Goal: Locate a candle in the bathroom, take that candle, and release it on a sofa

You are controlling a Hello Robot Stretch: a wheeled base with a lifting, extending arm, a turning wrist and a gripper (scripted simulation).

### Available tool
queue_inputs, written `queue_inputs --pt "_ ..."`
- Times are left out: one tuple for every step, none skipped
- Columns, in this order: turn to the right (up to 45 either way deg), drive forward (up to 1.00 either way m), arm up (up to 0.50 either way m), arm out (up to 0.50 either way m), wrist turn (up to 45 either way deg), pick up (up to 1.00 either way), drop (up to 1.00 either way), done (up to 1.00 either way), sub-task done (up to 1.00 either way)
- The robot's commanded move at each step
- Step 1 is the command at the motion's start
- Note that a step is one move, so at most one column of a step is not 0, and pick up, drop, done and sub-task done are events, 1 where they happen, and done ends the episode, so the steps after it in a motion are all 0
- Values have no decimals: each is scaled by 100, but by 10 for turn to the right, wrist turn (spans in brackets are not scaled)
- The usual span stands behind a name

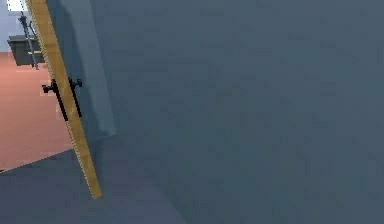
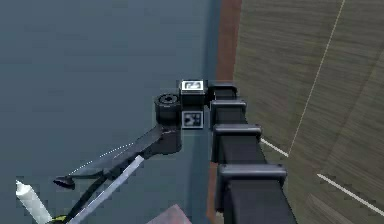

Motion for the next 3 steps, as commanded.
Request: queue_inputs --pt "0 0 0 0 -210 0 0 0 0" --pt "0 0 0 -16 0 0 0 0 0" --pt "-450 0 0 0 0 0 0 0 0"
